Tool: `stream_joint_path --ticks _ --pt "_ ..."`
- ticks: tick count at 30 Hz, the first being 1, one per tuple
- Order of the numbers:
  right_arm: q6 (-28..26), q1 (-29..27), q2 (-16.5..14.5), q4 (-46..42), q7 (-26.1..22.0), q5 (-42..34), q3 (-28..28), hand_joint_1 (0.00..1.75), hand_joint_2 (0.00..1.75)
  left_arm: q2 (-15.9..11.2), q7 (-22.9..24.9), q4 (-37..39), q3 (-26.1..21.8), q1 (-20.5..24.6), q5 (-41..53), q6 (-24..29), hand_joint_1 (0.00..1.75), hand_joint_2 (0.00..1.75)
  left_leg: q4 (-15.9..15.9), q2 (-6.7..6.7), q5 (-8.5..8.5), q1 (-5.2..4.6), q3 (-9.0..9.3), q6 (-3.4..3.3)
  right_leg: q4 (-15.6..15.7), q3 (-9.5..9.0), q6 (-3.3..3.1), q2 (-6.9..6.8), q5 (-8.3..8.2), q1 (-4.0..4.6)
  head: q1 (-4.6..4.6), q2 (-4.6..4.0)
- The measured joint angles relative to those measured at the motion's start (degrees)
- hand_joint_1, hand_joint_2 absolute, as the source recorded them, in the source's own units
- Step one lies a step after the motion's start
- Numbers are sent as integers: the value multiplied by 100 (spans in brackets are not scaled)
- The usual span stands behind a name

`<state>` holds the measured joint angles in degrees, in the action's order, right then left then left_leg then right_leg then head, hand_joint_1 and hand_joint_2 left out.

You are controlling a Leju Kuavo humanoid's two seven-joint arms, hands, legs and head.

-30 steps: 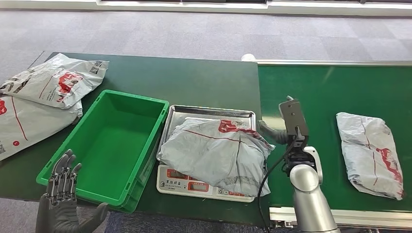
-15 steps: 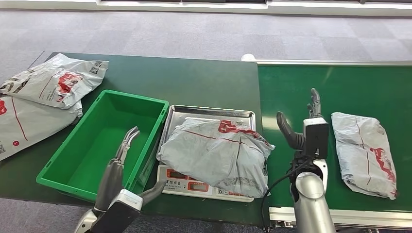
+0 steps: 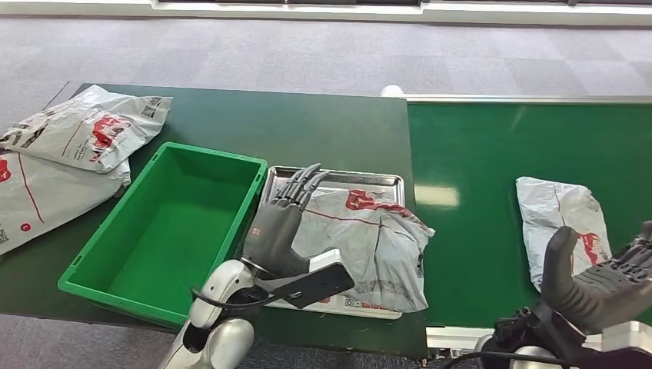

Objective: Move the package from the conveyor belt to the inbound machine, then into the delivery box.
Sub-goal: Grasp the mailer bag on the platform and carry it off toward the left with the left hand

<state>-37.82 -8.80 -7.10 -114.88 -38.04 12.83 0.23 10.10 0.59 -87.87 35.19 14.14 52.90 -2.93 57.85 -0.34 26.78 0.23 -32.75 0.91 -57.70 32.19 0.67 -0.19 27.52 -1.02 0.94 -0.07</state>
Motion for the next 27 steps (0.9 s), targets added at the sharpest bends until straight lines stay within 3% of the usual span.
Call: stream_joint_path --ticks 7,16,20,23,27 --pt "-167 -470 3 -123 -185 -325 -90 0 175 347 469 1529 365 801 119 -182 0 175 0 12 0 -1 -1 -1 0 2 2 14 -7 1 0 0" --pt "-147 -528 28 -122 -183 -344 -221 0 175 486 577 2239 433 1075 144 -246 0 175 0 10 -1 0 -3 0 0 3 2 17 -7 4 0 0" --pt "-171 -453 116 -109 -182 -330 -443 0 175 571 800 2744 455 1273 213 -480 172 175 0 10 -2 0 -5 -2 0 1 2 17 -7 2 0 0" --pt "-193 -356 145 -84 -180 -326 -670 0 175 684 954 3467 440 1494 242 -616 175 175 0 10 -4 0 1 -5 0 -8 4 15 -8 1 0 0" --pt "-195 -313 148 -58 -180 -380 -894 0 175 786 960 4328 299 1752 200 -333 175 175 -1 8 -1 0 10 -7 0 -35 4 10 -6 2 0 0"
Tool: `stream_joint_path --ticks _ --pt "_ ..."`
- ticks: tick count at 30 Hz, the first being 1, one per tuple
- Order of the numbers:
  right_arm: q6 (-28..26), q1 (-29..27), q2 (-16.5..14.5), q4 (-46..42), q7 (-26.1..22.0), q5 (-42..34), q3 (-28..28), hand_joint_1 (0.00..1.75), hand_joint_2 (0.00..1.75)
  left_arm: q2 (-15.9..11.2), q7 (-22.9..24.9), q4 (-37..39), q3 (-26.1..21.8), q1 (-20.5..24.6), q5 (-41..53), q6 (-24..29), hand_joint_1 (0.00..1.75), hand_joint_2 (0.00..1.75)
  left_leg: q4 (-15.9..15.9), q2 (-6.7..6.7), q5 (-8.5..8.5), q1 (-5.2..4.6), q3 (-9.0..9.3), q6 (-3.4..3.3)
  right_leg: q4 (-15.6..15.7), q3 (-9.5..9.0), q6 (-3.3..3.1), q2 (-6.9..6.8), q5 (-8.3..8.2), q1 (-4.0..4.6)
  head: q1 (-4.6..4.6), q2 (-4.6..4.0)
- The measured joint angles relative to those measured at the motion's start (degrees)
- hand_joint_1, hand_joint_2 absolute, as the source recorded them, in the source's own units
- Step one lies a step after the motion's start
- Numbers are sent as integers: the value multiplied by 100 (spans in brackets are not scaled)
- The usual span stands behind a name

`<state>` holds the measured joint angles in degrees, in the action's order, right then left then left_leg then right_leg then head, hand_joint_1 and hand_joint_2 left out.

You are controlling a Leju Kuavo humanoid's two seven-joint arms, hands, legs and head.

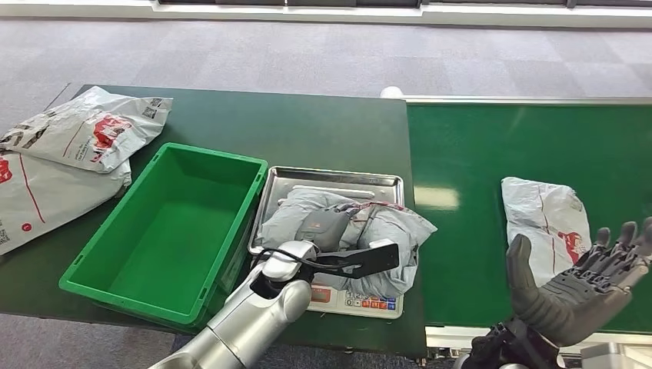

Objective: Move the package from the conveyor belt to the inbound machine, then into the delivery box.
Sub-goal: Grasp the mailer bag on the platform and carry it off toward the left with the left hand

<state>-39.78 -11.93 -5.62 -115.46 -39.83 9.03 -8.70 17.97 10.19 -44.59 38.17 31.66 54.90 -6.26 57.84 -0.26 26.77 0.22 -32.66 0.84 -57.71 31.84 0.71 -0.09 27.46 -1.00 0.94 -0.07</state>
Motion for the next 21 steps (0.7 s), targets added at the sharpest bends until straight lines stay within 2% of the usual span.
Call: stream_joint_path --ticks 5,10,13,17,21 --pt "-1 -1 -13 9 37 108 -144 0 175 19 207 421 -291 210 148 -1 175 175 -4 14 24 0 10 2 0 -39 -7 6 11 6 0 0" --pt "-2 -13 -44 15 58 157 -158 0 175 1 401 404 -761 278 379 -236 175 175 -6 28 18 1 29 13 0 -48 -20 18 2 16 0 0" --pt "-2 -22 -61 16 60 184 -158 0 175 1 484 340 -952 246 412 -172 175 175 -6 31 12 4 34 21 0 -50 -24 23 -1 19 0 0" --pt "-4 -106 -118 16 88 383 -158 0 175 7 420 -275 -1455 -8 329 -192 175 175 -8 43 8 7 41 26 -1 -34 -28 36 -3 21 0 0" --pt "-13 -224 -179 14 132 515 -157 0 175 -60 77 -1564 -2120 -362 -342 -273 175 175 -7 42 -24 12 11 35 -8 29 -38 35 -26 28 0 0"
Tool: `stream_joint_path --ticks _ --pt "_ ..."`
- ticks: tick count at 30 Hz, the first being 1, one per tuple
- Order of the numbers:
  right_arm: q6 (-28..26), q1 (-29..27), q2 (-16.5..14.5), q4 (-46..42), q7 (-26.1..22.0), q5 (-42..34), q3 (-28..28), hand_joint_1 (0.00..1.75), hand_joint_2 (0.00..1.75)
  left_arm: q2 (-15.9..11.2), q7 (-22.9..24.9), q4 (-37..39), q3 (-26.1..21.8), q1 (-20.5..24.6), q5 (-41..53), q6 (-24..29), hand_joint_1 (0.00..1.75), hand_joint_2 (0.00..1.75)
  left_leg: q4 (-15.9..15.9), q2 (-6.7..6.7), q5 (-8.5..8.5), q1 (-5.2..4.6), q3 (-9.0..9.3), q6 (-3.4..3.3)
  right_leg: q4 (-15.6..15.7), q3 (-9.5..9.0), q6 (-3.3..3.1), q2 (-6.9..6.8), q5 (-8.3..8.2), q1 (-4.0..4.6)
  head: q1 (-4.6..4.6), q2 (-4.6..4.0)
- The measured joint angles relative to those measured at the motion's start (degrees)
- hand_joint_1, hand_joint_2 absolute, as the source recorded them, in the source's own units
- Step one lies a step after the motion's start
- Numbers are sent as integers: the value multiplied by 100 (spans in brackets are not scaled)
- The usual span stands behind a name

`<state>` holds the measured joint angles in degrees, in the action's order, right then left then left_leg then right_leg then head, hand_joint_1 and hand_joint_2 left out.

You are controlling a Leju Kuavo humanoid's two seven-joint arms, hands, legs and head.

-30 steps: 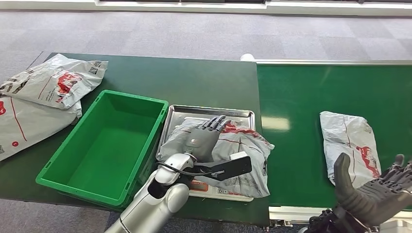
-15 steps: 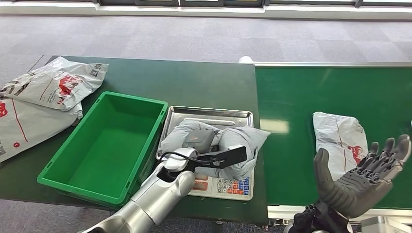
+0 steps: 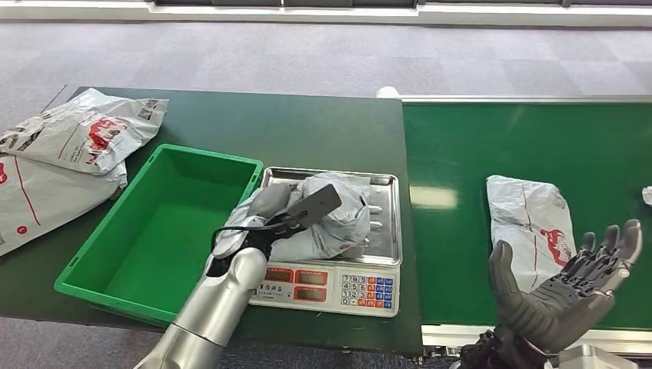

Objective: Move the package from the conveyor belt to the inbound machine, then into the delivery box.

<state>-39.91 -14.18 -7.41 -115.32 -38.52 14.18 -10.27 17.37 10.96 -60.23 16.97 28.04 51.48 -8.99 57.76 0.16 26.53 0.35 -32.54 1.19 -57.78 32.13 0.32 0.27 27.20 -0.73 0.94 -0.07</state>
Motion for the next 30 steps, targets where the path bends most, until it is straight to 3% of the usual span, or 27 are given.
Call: stream_joint_path --ticks 5,9,17,23,24,27,28,30 --pt "-6 -116 -2 0 86 -112 0 0 175 -250 -96 -1859 -628 -210 -580 559 175 175 0 0 -6 1 -44 -2 -3 43 -1 0 -5 2 1 0" --pt "-7 -233 31 0 63 -248 0 0 175 -545 -86 -2806 -1158 -224 -602 721 175 175 -1 -10 -5 3 -49 -2 -3 46 -3 -9 2 4 0 0" --pt "-4 -313 146 60 0 -455 0 0 175 -955 -162 -3359 -1757 -379 -622 973 175 175 -1 -14 -5 3 -55 -2 -3 44 -1 -12 0 0 0 0" --pt "-4 -385 309 206 29 -602 0 0 175 -1250 -278 -3533 -2321 -830 -748 1055 175 175 -1 -18 -5 4 -57 -2 -3 50 -2 -16 2 5 1 0" --pt "-4 -385 327 224 32 -604 0 0 175 -1269 -286 -3551 -2370 -889 -742 1054 144 175 -1 -20 -5 4 -59 -2 -3 51 -2 -20 2 5 1 0" --pt "-4 -385 366 267 67 -603 0 0 175 -1315 -281 -3588 -2449 -1009 -690 1002 13 175 -1 -21 -5 4 -61 -2 -3 51 -2 -21 2 5 0 0" --pt "-4 -385 376 280 84 -602 0 0 175 -1327 -280 -3598 -2457 -1049 -675 952 0 175 0 -21 -5 4 -61 -2 -3 50 -2 -20 2 4 0 0" --pt "-4 -389 393 301 113 -593 0 0 175 -1343 -286 -3608 -2460 -1140 -664 814 0 175 0 -21 -5 3 -61 -2 -2 51 -2 -19 2 2 0 0"
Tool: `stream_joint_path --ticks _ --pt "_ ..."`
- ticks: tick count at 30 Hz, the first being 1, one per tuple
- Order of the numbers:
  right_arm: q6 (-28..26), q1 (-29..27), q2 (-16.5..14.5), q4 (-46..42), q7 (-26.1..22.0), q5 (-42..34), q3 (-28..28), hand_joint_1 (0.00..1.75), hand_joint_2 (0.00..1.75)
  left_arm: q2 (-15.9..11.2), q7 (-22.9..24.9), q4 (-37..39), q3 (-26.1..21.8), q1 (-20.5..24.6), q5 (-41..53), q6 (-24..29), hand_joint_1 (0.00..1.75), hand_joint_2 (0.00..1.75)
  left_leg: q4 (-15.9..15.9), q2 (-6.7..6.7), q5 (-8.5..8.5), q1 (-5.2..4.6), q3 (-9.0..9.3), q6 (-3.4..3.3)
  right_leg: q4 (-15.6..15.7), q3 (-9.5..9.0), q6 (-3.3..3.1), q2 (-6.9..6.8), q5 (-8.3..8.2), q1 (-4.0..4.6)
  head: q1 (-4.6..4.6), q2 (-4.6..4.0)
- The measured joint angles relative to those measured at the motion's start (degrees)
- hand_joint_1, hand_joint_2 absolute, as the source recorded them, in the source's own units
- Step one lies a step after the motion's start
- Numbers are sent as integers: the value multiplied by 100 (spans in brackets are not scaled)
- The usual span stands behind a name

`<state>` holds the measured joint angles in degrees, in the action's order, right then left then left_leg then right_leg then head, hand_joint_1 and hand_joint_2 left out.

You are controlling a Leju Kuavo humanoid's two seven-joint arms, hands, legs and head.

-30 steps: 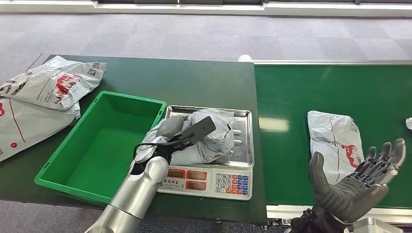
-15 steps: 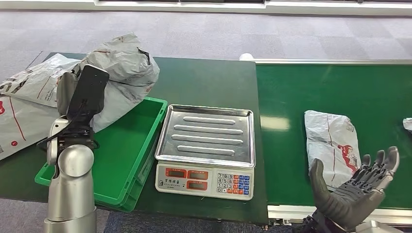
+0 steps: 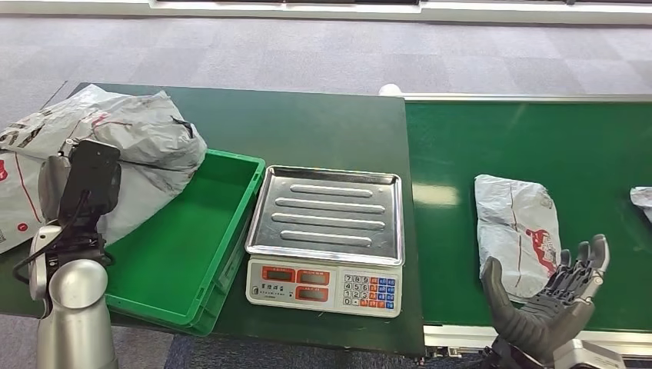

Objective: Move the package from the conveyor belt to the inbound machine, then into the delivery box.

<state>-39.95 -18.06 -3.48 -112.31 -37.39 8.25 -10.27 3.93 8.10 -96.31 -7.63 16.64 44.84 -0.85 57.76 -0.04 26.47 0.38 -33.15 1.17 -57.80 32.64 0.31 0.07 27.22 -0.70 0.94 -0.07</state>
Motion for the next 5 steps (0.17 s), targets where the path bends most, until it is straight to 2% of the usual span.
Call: stream_joint_path --ticks 5 --pt "0 -39 15 20 49 51 0 0 175 -5 -18 -12 4 -180 5 -234 0 175 1 2 0 0 0 0 1 3 0 2 0 0 1 0"
